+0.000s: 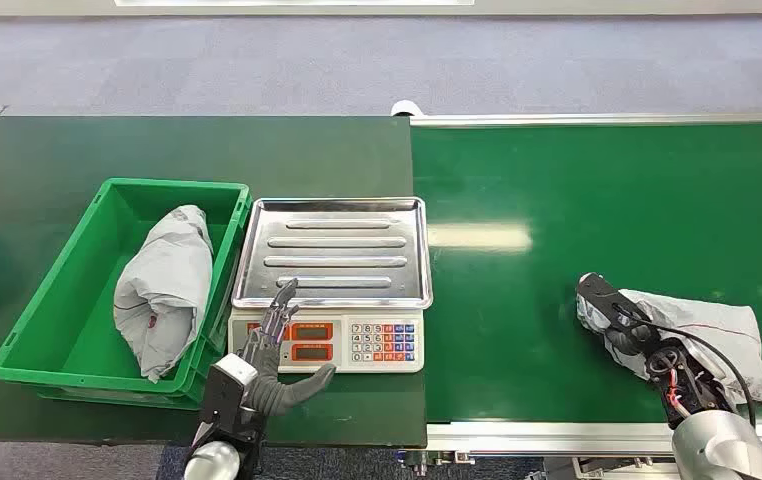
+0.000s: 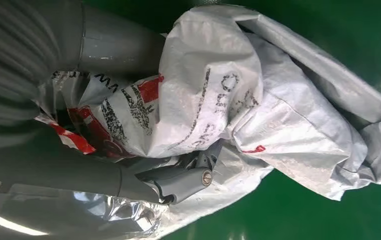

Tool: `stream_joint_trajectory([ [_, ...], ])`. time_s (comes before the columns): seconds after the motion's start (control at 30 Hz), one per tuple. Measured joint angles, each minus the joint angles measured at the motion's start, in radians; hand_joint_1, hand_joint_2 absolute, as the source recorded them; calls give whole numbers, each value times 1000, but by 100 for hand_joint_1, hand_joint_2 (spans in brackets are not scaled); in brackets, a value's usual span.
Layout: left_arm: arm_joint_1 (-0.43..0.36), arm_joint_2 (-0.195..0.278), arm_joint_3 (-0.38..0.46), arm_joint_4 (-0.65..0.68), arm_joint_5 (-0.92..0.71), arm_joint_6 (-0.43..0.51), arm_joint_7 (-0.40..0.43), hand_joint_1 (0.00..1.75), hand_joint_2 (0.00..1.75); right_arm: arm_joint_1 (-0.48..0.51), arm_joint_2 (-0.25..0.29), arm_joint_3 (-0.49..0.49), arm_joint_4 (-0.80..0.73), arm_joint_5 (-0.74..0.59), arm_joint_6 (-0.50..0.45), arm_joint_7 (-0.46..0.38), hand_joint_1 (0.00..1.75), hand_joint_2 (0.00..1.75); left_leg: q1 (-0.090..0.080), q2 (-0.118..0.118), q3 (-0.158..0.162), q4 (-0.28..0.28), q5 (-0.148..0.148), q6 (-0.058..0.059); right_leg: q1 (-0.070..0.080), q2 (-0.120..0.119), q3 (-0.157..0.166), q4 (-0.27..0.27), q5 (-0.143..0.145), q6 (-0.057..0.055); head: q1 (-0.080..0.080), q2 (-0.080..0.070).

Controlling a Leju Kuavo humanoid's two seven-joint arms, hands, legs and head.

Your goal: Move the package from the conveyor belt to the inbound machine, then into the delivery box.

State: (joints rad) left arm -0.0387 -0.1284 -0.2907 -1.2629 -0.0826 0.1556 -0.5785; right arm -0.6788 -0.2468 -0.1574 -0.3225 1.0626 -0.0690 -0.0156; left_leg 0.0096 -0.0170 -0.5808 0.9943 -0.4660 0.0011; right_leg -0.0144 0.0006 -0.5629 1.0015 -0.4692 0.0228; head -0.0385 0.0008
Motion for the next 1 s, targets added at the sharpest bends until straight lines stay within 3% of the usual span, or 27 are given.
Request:
stream_joint_trajectory([
  [0.07,2,0,0,-2,-1,0,0,0,175,6,6,0,-1,-9,-56,-66,175,175,0,0,-1,0,0,0,0,0,0,0,0,0,0,0],
  [0.2,5,-2,1,-7,-3,0,0,0,175,25,40,13,-29,19,-369,-262,175,175,0,1,-1,0,0,0,0,1,-2,0,0,0,0,0],
  [0.27,4,-4,1,-7,-3,-1,-1,0,175,30,58,31,-56,40,-495,-306,175,175,0,1,-1,0,0,0,0,1,-2,0,0,0,0,0],
  [0.37,-3,-8,-1,-7,-4,-6,-3,0,175,62,84,66,-131,96,-594,-330,175,175,0,1,-2,0,0,0,0,1,-3,0,0,0,0,0],
  [0.53,-15,-11,-5,-2,-7,-14,-5,0,175,140,119,111,-330,236,-624,-335,175,175,0,0,-4,0,0,0,0,1,-5,0,0,0,0,0],
  [0.73,-36,-15,-6,7,-17,-37,-8,0,175,194,197,139,-609,275,-625,-517,175,175,0,2,-5,0,0,0,0,2,-6,1,0,0,0,0],
  [0.8,-50,-18,-6,13,-19,-42,-8,0,175,193,220,191,-679,276,-625,-537,175,175,0,3,-5,0,0,0,0,2,-6,1,0,0,0,0],
  [1.0,-82,-26,-3,32,-22,-51,-8,0,175,185,255,411,-808,261,-625,-494,175,175,0,3,-5,0,0,0,0,2,-7,1,0,0,0,0],
])
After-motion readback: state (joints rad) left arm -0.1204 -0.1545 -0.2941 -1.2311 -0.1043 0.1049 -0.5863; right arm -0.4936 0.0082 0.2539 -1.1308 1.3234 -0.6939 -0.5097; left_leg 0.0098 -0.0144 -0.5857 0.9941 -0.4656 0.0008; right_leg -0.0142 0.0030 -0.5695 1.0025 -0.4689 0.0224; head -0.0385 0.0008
